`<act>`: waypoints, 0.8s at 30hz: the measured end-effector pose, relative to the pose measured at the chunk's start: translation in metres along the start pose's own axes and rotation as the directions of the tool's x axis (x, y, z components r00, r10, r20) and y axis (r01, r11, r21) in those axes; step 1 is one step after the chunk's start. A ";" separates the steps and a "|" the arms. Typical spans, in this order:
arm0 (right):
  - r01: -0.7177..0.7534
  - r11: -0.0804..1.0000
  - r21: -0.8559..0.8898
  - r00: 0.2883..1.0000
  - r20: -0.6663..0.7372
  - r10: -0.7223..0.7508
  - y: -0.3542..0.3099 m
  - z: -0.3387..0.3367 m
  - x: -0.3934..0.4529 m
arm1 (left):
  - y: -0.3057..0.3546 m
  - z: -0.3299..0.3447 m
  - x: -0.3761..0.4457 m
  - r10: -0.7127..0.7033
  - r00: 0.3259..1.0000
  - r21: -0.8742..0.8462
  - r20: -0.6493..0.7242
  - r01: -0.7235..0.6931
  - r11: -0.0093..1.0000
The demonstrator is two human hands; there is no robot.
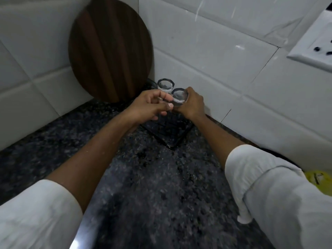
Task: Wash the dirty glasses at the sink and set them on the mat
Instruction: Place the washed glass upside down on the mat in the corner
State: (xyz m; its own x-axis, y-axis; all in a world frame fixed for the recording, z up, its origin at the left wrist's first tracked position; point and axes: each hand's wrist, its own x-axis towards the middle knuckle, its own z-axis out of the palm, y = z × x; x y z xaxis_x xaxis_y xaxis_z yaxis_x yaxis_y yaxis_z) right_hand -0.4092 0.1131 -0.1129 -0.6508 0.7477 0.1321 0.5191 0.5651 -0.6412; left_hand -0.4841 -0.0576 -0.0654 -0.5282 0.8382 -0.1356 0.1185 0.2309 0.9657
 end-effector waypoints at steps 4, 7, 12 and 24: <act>-0.057 0.998 0.022 0.997 0.060 0.056 0.001 -0.022 -0.010 | 0.009 0.014 -0.008 0.007 1.000 0.027 -0.005 -0.007 1.000; -0.116 0.988 0.103 0.993 0.050 0.111 0.007 -0.062 -0.033 | 0.020 0.034 -0.018 0.014 1.000 0.040 0.000 -0.014 0.999; -0.163 0.958 0.236 0.986 0.077 0.149 0.028 -0.148 -0.102 | 0.055 0.088 -0.050 0.057 0.997 0.049 0.052 -0.059 0.997; -0.223 0.918 0.327 0.968 -0.038 0.249 0.117 -0.279 -0.269 | 0.101 0.242 -0.135 0.089 0.964 0.136 0.250 -0.126 0.983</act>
State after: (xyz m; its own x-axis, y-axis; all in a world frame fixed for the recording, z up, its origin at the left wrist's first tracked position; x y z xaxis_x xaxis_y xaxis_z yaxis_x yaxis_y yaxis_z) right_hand -0.0191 0.0749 -0.0128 -0.4799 0.8773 -0.0031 0.4406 0.2379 -0.8656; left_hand -0.1976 -0.0279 -0.0026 -0.2880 0.9524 -0.1001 0.2977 0.1884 0.9359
